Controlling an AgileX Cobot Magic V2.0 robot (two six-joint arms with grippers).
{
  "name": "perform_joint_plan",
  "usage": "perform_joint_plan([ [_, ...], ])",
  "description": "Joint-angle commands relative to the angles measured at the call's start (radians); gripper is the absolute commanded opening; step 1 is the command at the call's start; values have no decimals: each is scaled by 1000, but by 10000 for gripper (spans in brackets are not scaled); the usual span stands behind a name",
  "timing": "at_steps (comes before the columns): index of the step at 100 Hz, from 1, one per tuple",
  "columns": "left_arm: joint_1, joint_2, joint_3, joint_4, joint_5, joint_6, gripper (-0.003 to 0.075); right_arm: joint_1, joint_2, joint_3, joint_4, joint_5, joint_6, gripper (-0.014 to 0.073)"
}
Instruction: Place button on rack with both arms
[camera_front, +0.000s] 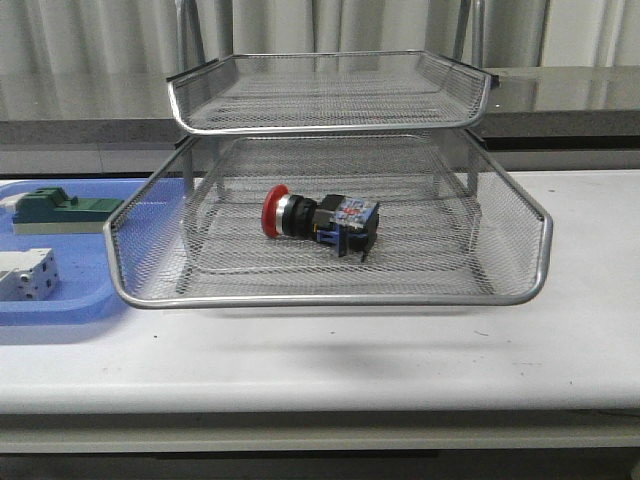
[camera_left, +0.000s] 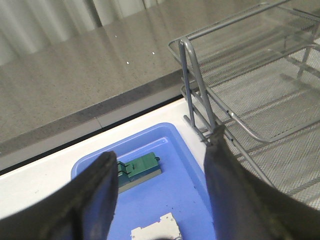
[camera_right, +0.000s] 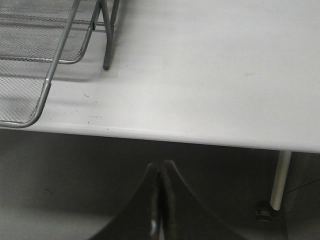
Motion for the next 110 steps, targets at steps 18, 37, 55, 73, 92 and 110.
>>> perform_joint_plan([
  [18,4,-272,225,-75,-214,-16,368,-2,4,-33,-10,-60,-3,-68],
  [37,4,-412,336,-99,-218,-16,368,-2,4,-33,-10,-60,-3,-68],
  [55,4,-456,407,-123,-220,-16,368,-2,4,-33,-10,-60,-3,-68],
  [73,4,-456,430,-127,-219,-16,366,-2,4,-33,-10,-60,-3,-68],
  [92,4,-456,430,-141,-297,-16,330,-2,4,-33,-10,-60,-3,-68],
  [110,4,-456,430,-165,-380,-16,146,-2,4,-33,-10,-60,-3,-68],
])
